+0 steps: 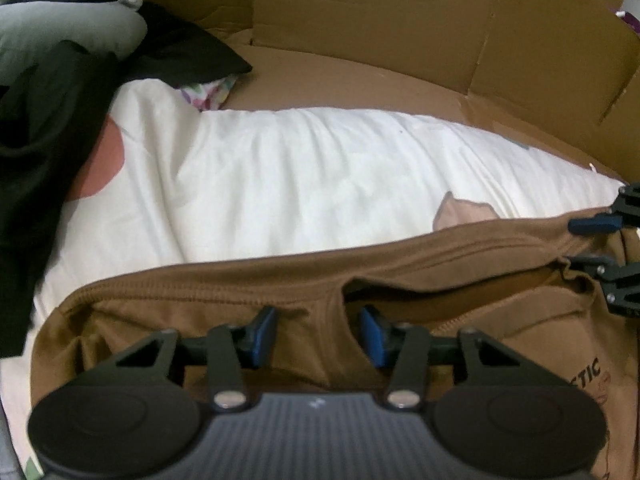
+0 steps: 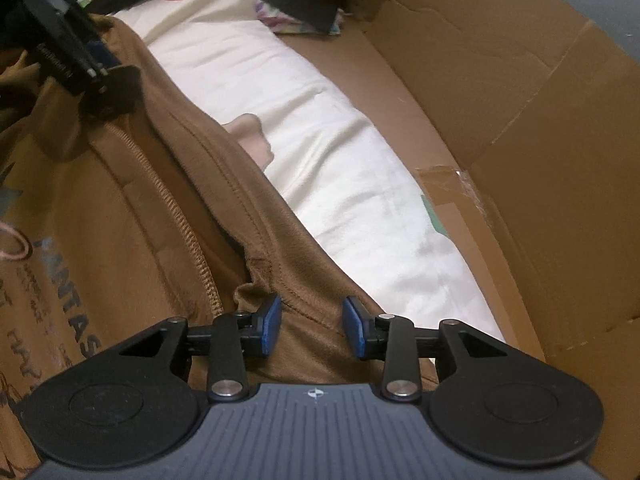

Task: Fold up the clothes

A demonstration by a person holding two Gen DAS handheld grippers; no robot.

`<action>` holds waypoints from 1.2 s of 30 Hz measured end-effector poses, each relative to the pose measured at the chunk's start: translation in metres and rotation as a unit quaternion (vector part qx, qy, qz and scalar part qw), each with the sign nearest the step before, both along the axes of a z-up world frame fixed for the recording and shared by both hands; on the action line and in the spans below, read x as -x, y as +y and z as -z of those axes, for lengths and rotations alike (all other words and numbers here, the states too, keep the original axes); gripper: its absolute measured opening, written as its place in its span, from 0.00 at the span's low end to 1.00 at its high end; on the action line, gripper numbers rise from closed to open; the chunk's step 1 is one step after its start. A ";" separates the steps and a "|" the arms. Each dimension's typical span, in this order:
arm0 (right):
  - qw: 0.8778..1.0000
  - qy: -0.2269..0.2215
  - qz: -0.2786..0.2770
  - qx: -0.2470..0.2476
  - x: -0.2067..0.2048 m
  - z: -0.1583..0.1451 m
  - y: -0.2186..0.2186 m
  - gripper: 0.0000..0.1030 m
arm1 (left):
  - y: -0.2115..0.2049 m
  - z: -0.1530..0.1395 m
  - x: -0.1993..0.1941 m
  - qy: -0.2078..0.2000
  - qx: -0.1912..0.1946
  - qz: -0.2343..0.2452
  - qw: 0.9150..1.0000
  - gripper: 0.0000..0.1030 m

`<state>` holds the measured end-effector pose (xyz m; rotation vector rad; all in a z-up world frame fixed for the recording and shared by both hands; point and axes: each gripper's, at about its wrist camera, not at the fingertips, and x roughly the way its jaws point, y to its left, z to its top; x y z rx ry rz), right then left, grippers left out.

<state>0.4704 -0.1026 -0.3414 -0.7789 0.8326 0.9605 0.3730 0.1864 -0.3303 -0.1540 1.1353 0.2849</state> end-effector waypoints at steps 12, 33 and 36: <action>0.998 0.010 0.041 -0.052 -0.009 -0.027 -0.010 0.02 | 0.011 -0.022 -0.004 -0.045 0.013 -0.030 0.998 0.07; 0.966 0.008 0.221 -0.133 -0.060 -0.046 -0.020 0.00 | 0.055 -0.043 -0.024 -0.083 0.001 -0.061 0.995 0.49; 0.964 0.015 0.224 -0.139 -0.053 -0.051 -0.025 0.01 | 0.063 -0.040 -0.008 -0.077 -0.003 -0.074 0.994 0.46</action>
